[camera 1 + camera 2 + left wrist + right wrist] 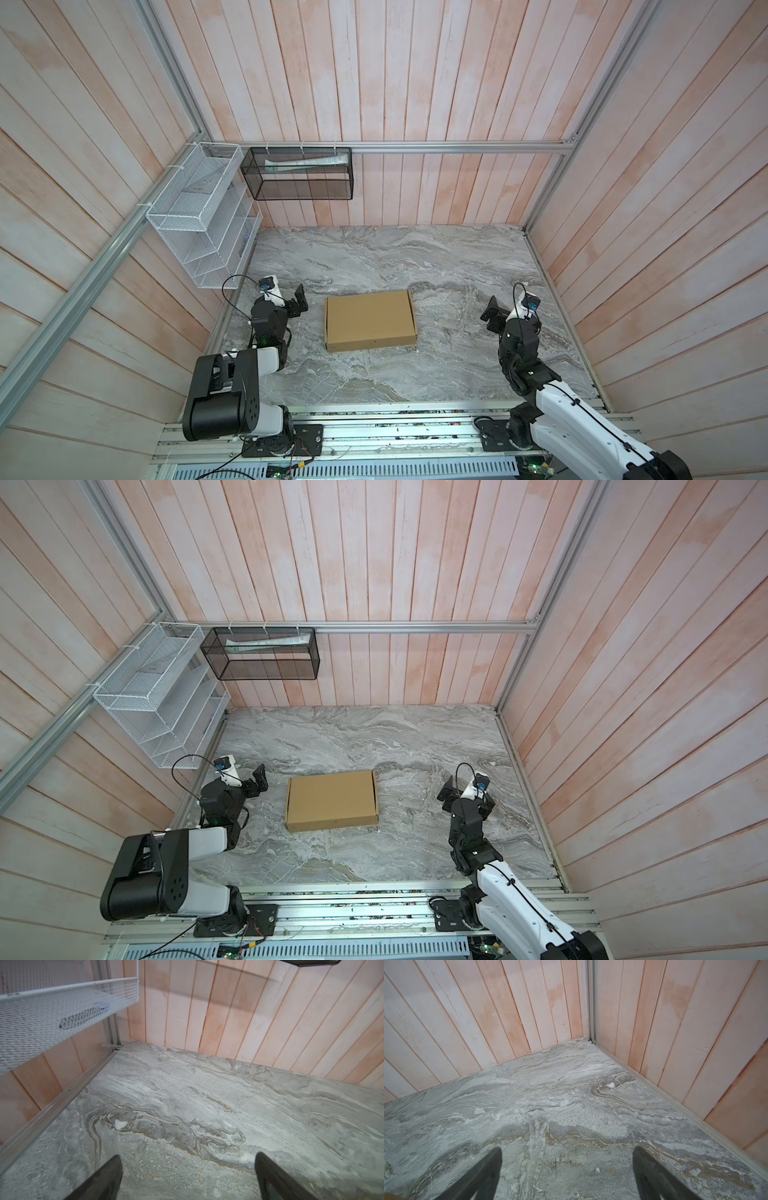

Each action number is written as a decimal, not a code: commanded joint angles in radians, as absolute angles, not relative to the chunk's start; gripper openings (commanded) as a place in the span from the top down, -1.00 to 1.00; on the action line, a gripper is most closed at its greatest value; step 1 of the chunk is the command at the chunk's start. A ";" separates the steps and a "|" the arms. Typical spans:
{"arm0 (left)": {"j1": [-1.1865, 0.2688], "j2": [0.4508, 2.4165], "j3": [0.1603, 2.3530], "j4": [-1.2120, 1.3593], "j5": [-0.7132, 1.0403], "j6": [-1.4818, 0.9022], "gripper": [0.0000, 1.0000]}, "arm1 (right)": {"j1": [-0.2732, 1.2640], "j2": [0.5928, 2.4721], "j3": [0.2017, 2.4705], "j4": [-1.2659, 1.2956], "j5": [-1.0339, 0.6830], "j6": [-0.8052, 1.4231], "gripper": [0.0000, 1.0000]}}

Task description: Fold the paper box

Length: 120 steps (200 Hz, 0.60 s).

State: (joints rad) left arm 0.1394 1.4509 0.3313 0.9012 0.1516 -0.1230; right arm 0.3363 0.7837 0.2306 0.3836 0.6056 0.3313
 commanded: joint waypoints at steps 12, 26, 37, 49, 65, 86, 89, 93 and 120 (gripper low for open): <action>0.143 1.477 0.350 0.943 0.291 -0.083 -1.00 | 0.264 0.808 0.250 0.446 0.519 0.298 -0.96; 0.143 1.483 0.347 0.954 0.315 -0.051 -1.00 | 0.243 0.833 0.249 0.471 0.495 0.290 -0.95; 0.143 1.486 0.340 0.971 0.337 -0.043 -1.00 | 0.236 0.859 0.248 0.501 0.492 0.276 -0.96; 0.143 1.484 0.329 0.992 0.351 -0.035 -1.00 | 0.233 0.883 0.256 0.526 0.487 0.263 -0.96; 0.141 1.481 0.311 1.023 0.359 -0.030 -1.00 | 0.232 0.909 0.269 0.551 0.483 0.246 -0.96; 0.137 1.484 0.311 1.021 0.353 -0.026 -1.00 | 0.229 0.939 0.275 0.594 0.486 0.219 -0.96; 0.136 1.485 0.312 1.018 0.350 -0.025 -1.00 | 0.229 0.943 0.275 0.603 0.487 0.213 -0.96; 0.134 1.487 0.316 1.012 0.346 -0.023 -1.00 | 0.227 0.950 0.274 0.613 0.489 0.207 -0.96; 0.110 1.492 0.321 1.003 0.326 0.003 -1.00 | 0.208 1.003 0.273 0.664 0.486 0.177 -0.96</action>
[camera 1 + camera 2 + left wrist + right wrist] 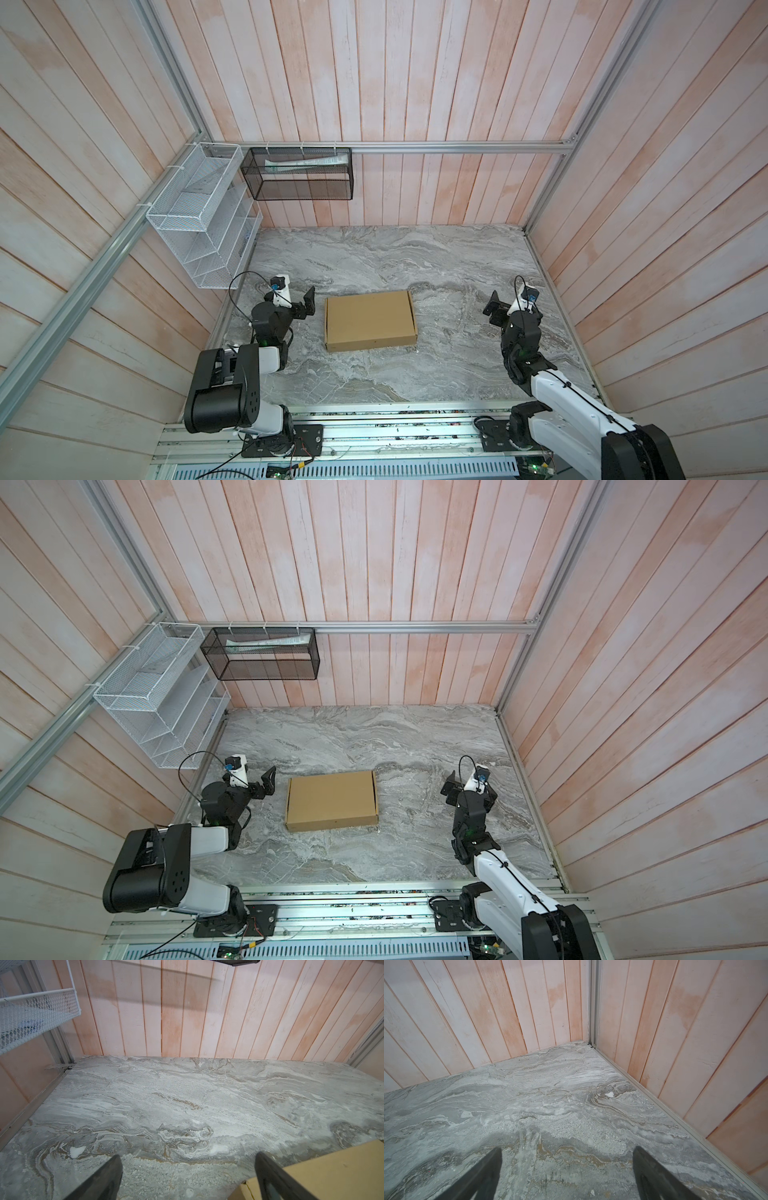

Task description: Fold the paper box

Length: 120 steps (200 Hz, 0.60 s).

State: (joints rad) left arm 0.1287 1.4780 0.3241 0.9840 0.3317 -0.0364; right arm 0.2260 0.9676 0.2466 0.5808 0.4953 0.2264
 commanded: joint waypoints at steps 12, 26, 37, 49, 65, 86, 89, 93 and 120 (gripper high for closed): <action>0.096 1.517 0.293 1.073 0.308 0.011 -1.00 | 0.196 1.028 0.273 0.683 0.479 0.160 -0.96; 0.096 1.537 0.265 1.146 0.297 -0.002 -1.00 | 0.178 1.056 0.273 0.709 0.474 0.143 -0.96; 0.097 1.518 0.278 1.100 0.268 -0.007 -1.00 | 0.160 1.075 0.276 0.719 0.462 0.144 -0.96; 0.097 1.538 0.282 1.116 0.264 -0.013 -1.00 | 0.136 1.092 0.276 0.736 0.437 0.144 -0.96; 0.095 1.527 0.290 1.083 0.253 -0.009 -1.00 | 0.105 1.122 0.273 0.762 0.418 0.144 -0.96; 0.088 1.527 0.295 1.074 0.226 -0.013 -1.00 | 0.069 1.167 0.274 0.782 0.389 0.135 -0.96; 0.088 1.529 0.295 1.075 0.218 -0.015 -1.00 | 0.064 1.175 0.273 0.788 0.386 0.135 -0.96; 0.086 1.530 0.295 1.076 0.212 -0.014 -1.00 | 0.059 1.186 0.272 0.799 0.381 0.136 -0.96; 0.083 1.528 0.297 1.072 0.209 -0.015 -1.00 | 0.053 1.262 0.267 0.878 0.346 0.114 -0.96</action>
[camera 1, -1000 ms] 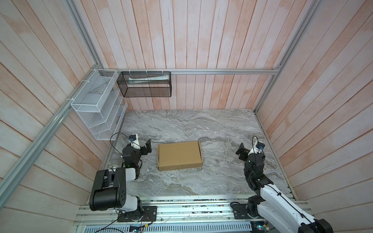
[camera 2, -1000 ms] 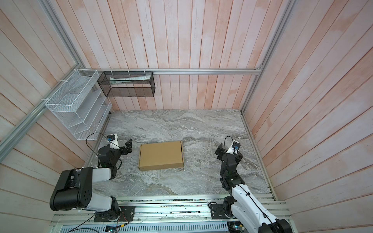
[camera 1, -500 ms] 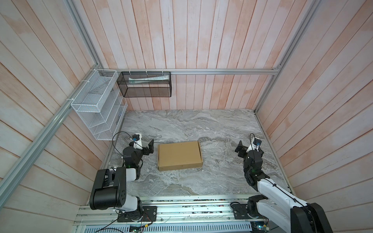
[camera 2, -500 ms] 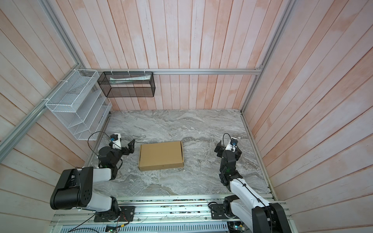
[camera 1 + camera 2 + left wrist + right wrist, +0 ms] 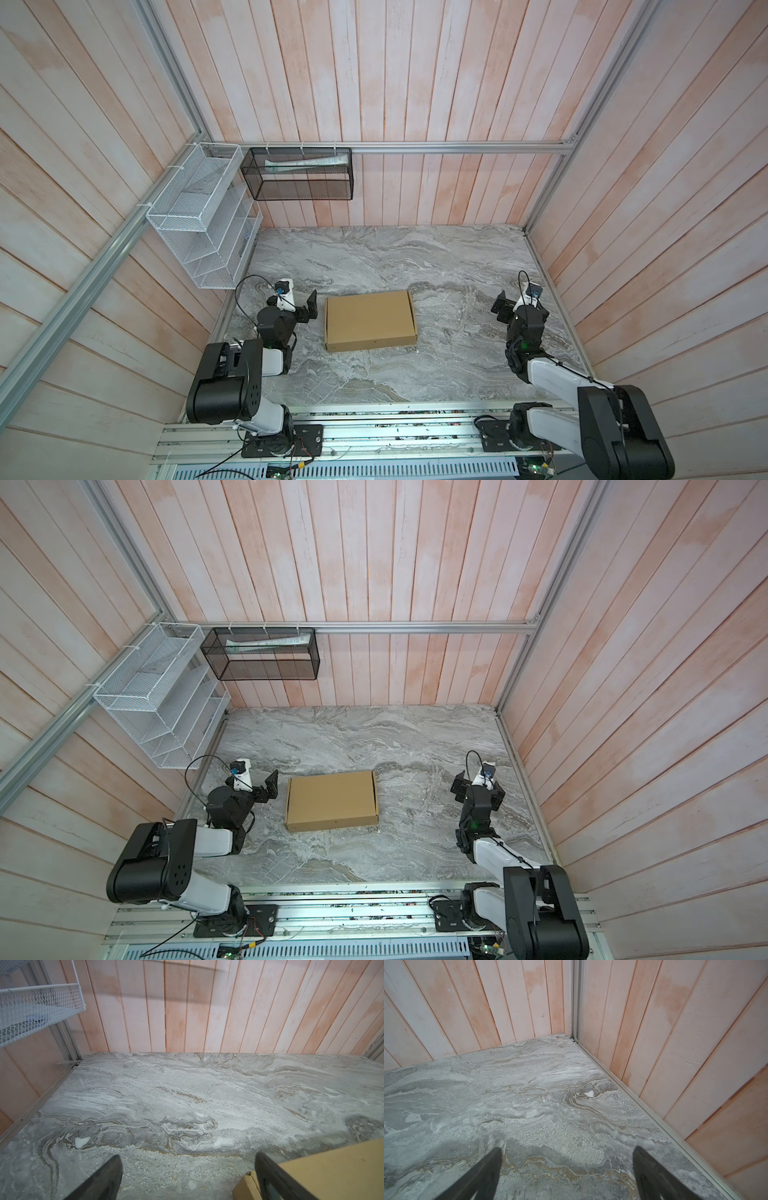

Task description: Fold the paper box

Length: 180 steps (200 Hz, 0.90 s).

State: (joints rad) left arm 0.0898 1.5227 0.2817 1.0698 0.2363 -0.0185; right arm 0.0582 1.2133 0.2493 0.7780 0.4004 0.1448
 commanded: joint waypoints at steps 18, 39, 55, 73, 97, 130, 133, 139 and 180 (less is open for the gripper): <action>0.083 1.528 0.298 1.071 0.208 -0.012 -1.00 | 0.051 1.309 0.273 0.912 0.337 0.097 -0.96; 0.082 1.528 0.298 1.071 0.207 -0.013 -1.00 | 0.050 1.358 0.274 0.971 0.330 0.076 -0.96; 0.081 1.528 0.298 1.071 0.206 -0.012 -1.00 | 0.048 1.373 0.282 0.991 0.288 0.051 -0.96; 0.081 1.529 0.298 1.070 0.206 -0.012 -1.00 | 0.046 1.396 0.294 1.004 0.277 0.035 -0.96; 0.081 1.528 0.298 1.069 0.205 -0.011 -1.00 | 0.021 1.434 0.284 1.070 0.244 0.045 -0.96; 0.081 1.528 0.298 1.070 0.205 -0.011 -1.00 | -0.006 1.493 0.266 1.160 0.232 0.076 -0.96; 0.081 1.528 0.298 1.070 0.205 -0.012 -1.00 | -0.007 1.491 0.263 1.159 0.224 0.071 -0.96; 0.081 1.528 0.298 1.071 0.205 -0.012 -0.99 | -0.010 1.487 0.259 1.158 0.206 0.070 -0.96; 0.080 1.529 0.300 1.069 0.203 -0.011 -1.00 | -0.015 1.513 0.239 1.210 0.171 0.059 -0.96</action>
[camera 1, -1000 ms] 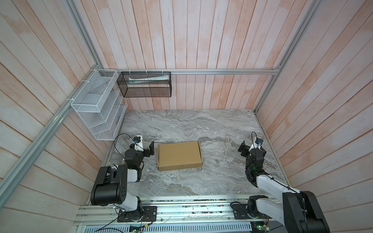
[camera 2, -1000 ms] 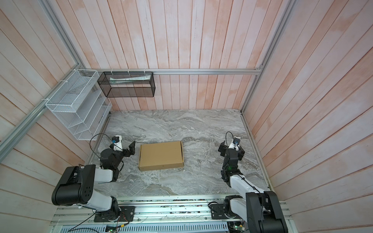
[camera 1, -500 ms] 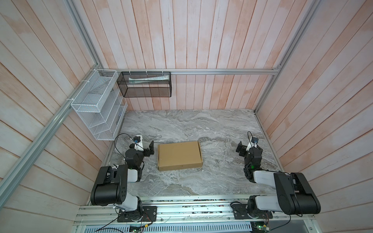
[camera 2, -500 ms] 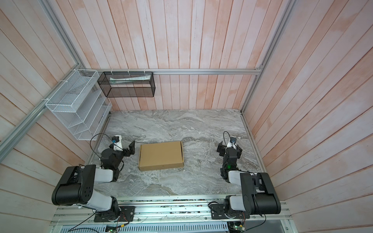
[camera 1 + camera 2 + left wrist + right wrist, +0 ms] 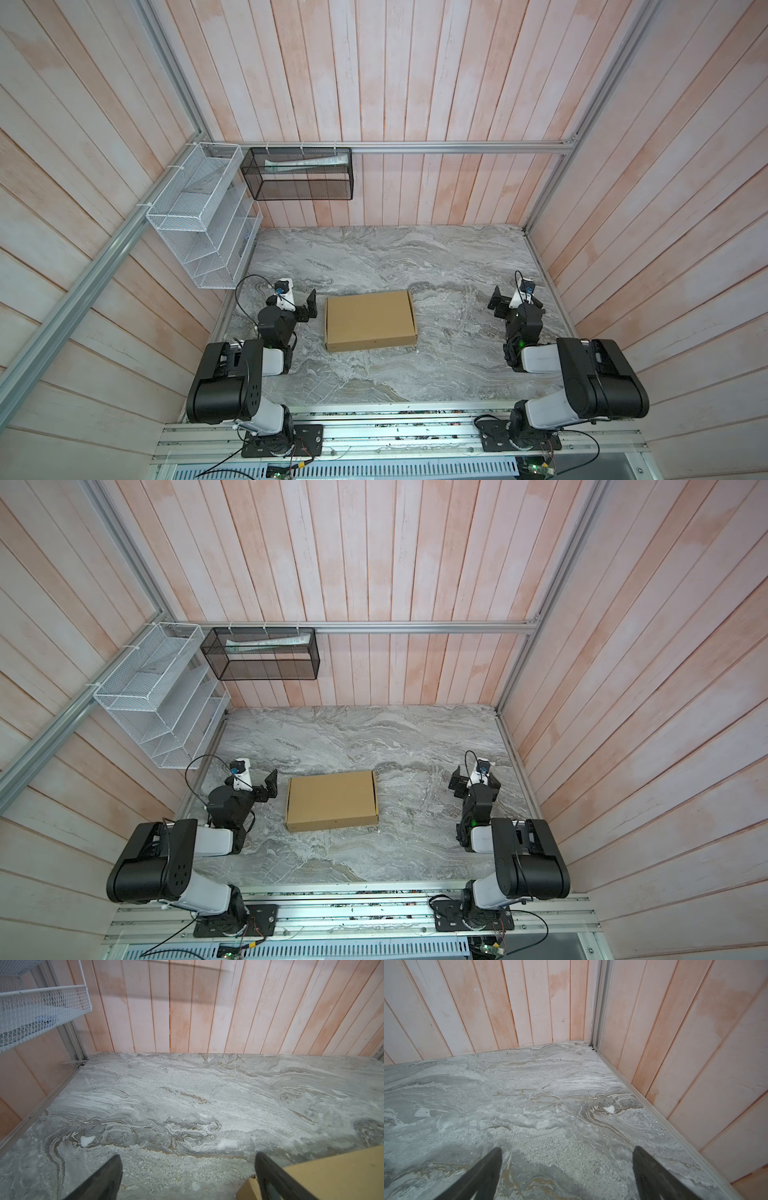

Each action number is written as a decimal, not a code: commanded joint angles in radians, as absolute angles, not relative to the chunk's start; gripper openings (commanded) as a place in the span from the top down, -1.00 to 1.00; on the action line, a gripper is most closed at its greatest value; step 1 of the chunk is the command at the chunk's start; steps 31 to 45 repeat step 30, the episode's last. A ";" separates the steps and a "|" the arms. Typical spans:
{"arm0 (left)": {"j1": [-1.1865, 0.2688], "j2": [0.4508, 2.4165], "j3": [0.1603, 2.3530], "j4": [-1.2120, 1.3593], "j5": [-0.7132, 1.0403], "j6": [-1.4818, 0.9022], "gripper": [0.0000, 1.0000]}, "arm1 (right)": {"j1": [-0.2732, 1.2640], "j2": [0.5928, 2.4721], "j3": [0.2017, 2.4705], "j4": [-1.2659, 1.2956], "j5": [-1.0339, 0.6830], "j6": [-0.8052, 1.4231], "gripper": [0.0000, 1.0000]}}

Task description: Fold the paper box

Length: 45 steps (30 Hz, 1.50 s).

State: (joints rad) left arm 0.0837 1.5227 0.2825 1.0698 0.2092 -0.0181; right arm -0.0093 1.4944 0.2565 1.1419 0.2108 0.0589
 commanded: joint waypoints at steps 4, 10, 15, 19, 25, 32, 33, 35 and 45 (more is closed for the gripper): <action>0.080 1.528 0.300 1.068 0.203 -0.012 -1.00 | -0.015 1.516 0.239 1.213 0.156 0.051 -0.96; 0.080 1.529 0.299 1.068 0.204 -0.011 -1.00 | -0.015 1.520 0.242 1.209 0.115 0.034 -0.96; 0.080 1.528 0.300 1.068 0.204 -0.009 -1.00 | -0.017 1.520 0.242 1.210 0.115 0.035 -0.96; 0.080 1.528 0.299 1.068 0.204 -0.009 -1.00 | -0.015 1.522 0.241 1.211 0.116 0.035 -0.96; 0.069 1.532 0.307 1.057 0.189 -0.003 -1.00 | -0.015 1.522 0.242 1.211 0.116 0.034 -0.96; 0.067 1.531 0.304 1.057 0.184 -0.002 -1.00 | -0.015 1.522 0.241 1.209 0.116 0.034 -0.96; 0.067 1.531 0.304 1.057 0.184 -0.002 -1.00 | -0.015 1.522 0.241 1.209 0.116 0.034 -0.96; 0.067 1.531 0.304 1.057 0.184 -0.002 -1.00 | -0.015 1.522 0.241 1.209 0.116 0.034 -0.96; 0.067 1.531 0.304 1.057 0.184 -0.002 -1.00 | -0.015 1.522 0.241 1.209 0.116 0.034 -0.96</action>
